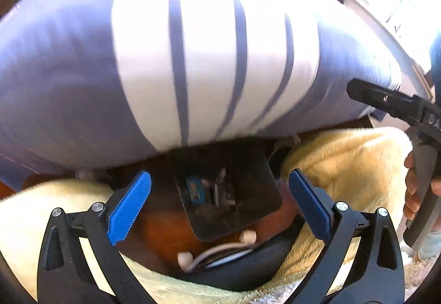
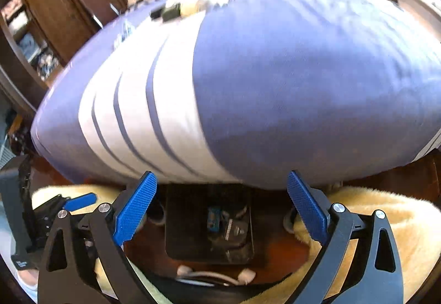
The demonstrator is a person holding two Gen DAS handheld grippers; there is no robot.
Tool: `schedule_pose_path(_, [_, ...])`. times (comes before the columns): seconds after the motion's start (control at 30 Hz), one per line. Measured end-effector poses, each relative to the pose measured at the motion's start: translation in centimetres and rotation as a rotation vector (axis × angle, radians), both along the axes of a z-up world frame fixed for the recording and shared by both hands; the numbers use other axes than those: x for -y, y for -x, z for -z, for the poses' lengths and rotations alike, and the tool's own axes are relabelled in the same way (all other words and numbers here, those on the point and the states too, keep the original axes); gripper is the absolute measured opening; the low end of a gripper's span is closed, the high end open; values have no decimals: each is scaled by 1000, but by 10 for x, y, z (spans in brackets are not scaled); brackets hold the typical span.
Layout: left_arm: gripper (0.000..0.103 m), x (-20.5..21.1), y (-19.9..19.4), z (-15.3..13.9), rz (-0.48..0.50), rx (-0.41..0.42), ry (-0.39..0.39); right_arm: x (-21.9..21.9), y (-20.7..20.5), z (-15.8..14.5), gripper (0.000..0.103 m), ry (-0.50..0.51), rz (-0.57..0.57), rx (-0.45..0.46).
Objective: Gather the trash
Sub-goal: 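Raise both open tools back over the bed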
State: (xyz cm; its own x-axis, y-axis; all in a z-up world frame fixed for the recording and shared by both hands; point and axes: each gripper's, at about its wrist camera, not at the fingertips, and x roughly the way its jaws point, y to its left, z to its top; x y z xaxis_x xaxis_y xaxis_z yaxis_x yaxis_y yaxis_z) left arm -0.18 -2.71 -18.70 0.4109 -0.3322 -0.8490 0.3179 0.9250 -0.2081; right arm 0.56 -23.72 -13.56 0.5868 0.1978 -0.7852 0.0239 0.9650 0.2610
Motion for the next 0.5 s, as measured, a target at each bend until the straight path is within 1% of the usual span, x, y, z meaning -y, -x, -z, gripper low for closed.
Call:
schedule_pose_path(0.13, [95,-13,-7,-33,-30,86,7,14,-11,-24,96,-3,22,61])
schedule_pose_path(0.27, [95,-23,-25,-59,-63,153,-19,21,-23,-45,97,15,32,117])
schedule_pose_path(0.4, [95,-30,-50,-75,-84,192,-41,25,-47,-61,97,36,38,151])
schedule_pose_path(0.5, [95,-32,-69,-84,-99,209,-53,22,-63,-65,97,48,38,161])
